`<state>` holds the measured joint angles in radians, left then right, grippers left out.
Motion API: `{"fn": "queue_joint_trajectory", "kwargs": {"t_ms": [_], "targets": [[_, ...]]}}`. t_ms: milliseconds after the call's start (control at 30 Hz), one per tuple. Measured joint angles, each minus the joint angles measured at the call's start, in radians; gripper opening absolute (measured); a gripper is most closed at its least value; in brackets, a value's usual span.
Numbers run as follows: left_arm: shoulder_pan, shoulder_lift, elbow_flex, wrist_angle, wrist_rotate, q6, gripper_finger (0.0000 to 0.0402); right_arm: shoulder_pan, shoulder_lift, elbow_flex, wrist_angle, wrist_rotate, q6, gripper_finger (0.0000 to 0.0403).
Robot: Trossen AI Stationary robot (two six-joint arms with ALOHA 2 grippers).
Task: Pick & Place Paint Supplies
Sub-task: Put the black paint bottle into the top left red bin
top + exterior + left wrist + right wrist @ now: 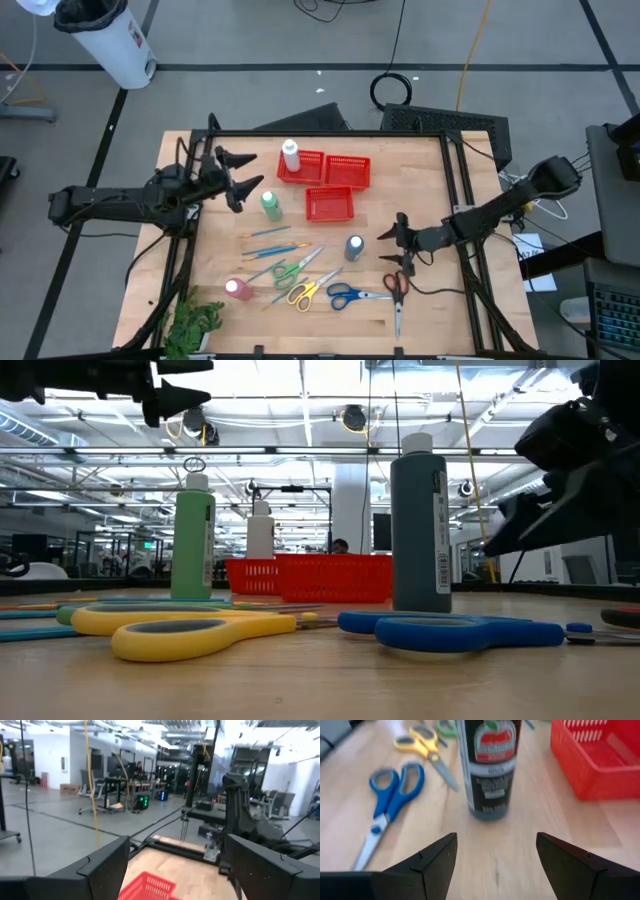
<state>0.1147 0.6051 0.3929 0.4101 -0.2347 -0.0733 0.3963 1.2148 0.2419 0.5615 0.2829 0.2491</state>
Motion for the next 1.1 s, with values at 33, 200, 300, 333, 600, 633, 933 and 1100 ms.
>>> {"fn": "queue_joint_trajectory", "kwargs": {"t_ms": [33,200,300,333,600,633,933,1100], "targets": [[0.000,0.000,0.000,0.011,0.000,0.000,0.0333,-0.002,0.035,-0.003,0.054,0.001,0.000,0.0263],[0.000,0.017,0.001,0.015,-0.001,0.000,0.0326,-0.018,0.224,0.055,0.207,0.000,-0.007,0.0285],[0.000,0.025,0.001,0.016,-0.001,-0.018,0.0324,-0.046,0.335,0.117,0.206,-0.002,-0.004,0.0313],[0.000,0.030,0.001,0.023,-0.001,-0.027,0.0325,-0.057,0.372,0.136,0.203,-0.020,0.000,0.0322],[0.000,0.100,0.001,0.106,0.016,-0.063,0.0331,-0.097,0.542,0.250,0.214,-0.195,-0.013,0.0361],[0.000,0.111,0.001,0.115,0.016,-0.064,0.0330,-0.097,0.549,0.257,0.214,-0.195,-0.033,0.0361],[0.000,0.190,0.001,0.207,0.016,-0.063,0.0325,-0.097,0.561,0.262,0.231,-0.126,-0.181,0.0331],[0.000,0.215,0.001,0.228,0.016,-0.064,0.0325,-0.096,0.561,0.262,0.258,-0.125,-0.183,0.0299]]}}
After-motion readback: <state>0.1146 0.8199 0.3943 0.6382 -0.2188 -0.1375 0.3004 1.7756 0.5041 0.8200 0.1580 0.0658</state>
